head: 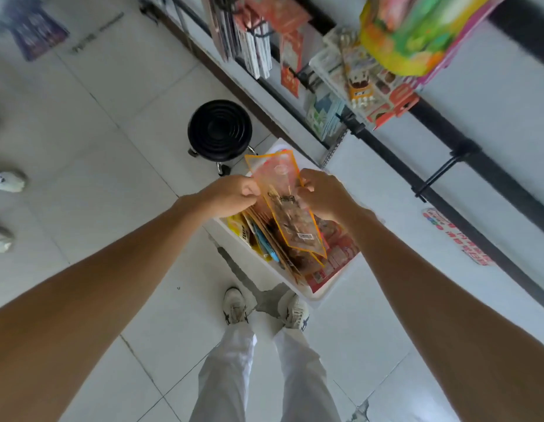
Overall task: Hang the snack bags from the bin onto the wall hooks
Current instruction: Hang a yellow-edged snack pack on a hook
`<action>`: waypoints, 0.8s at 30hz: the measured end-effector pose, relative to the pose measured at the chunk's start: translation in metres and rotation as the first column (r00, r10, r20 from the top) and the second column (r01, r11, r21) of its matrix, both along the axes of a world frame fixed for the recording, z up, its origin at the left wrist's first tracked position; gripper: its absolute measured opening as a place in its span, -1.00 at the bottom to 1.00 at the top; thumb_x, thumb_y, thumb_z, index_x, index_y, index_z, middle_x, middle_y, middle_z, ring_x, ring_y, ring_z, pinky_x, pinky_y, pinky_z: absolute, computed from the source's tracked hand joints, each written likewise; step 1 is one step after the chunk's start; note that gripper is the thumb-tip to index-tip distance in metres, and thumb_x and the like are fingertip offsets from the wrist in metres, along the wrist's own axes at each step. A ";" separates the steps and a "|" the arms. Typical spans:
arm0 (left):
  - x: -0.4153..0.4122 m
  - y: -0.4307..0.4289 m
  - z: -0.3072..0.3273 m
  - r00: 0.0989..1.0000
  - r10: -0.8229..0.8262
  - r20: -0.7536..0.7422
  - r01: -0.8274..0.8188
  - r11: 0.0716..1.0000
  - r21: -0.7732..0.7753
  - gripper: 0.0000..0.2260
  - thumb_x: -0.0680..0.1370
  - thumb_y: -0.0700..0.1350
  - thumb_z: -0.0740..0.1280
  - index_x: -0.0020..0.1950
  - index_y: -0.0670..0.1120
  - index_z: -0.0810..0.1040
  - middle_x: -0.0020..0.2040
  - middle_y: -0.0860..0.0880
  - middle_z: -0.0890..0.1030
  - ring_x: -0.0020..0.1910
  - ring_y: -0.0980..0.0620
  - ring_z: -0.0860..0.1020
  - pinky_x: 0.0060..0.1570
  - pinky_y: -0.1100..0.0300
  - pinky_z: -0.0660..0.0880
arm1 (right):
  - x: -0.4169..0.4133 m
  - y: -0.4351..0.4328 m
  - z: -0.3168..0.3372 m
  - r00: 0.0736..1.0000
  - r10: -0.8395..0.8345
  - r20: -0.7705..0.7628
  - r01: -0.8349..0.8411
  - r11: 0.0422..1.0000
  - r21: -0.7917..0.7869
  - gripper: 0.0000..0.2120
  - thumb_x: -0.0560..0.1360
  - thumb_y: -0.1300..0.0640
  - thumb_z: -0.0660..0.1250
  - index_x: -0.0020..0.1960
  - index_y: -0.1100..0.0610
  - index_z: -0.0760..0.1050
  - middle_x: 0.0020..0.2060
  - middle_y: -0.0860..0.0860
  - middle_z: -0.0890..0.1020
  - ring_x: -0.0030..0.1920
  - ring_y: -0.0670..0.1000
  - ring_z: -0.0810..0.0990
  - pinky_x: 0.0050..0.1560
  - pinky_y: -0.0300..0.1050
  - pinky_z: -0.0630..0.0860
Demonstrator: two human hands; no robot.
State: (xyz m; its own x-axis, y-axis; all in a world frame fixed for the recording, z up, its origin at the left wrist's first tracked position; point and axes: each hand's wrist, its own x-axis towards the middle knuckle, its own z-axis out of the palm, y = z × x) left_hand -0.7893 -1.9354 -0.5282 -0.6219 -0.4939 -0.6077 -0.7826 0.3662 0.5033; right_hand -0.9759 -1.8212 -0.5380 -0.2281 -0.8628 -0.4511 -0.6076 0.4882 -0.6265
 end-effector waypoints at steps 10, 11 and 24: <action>-0.038 -0.010 0.127 0.995 -0.070 -0.066 0.061 0.990 -0.124 -0.73 0.63 -0.10 0.25 0.31 -0.09 0.53 0.29 -0.03 0.57 0.26 0.02 0.52 0.31 0.07 0.43 | -0.052 0.000 0.138 0.987 -0.156 0.044 0.162 0.965 -0.207 -0.87 0.58 0.15 0.22 -0.03 0.20 0.47 -0.14 0.13 0.63 -0.17 0.12 0.59 -0.16 -0.05 0.48; -0.041 -0.010 0.140 0.994 -0.077 -0.079 0.065 0.988 -0.138 -0.73 0.63 -0.10 0.24 0.32 -0.09 0.52 0.30 -0.03 0.56 0.27 0.02 0.52 0.30 0.10 0.42 | -0.056 0.001 0.151 0.987 -0.160 0.034 0.163 0.960 -0.226 -0.88 0.58 0.16 0.22 -0.03 0.20 0.47 -0.15 0.13 0.61 -0.21 0.11 0.57 -0.21 -0.07 0.44; -0.074 0.002 0.291 0.958 -0.175 -0.226 0.094 0.939 -0.330 -0.76 0.59 -0.11 0.31 0.24 -0.09 0.59 0.20 0.04 0.57 0.22 0.06 0.52 0.21 0.17 0.42 | -0.071 0.029 0.308 0.973 -0.211 0.099 0.233 0.870 -0.434 -0.81 0.57 0.19 0.26 -0.21 0.02 0.42 -0.15 0.18 0.67 -0.26 0.14 0.67 -0.38 -0.13 0.46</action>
State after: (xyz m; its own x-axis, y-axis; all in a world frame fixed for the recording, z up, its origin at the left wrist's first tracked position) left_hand -0.8631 -1.9330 -0.2369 -0.8064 -0.5344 -0.2533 -0.5797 0.6295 0.5175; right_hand -1.0470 -1.7924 -0.2300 -0.4249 -0.9037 -0.0522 -0.4803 0.2739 -0.8333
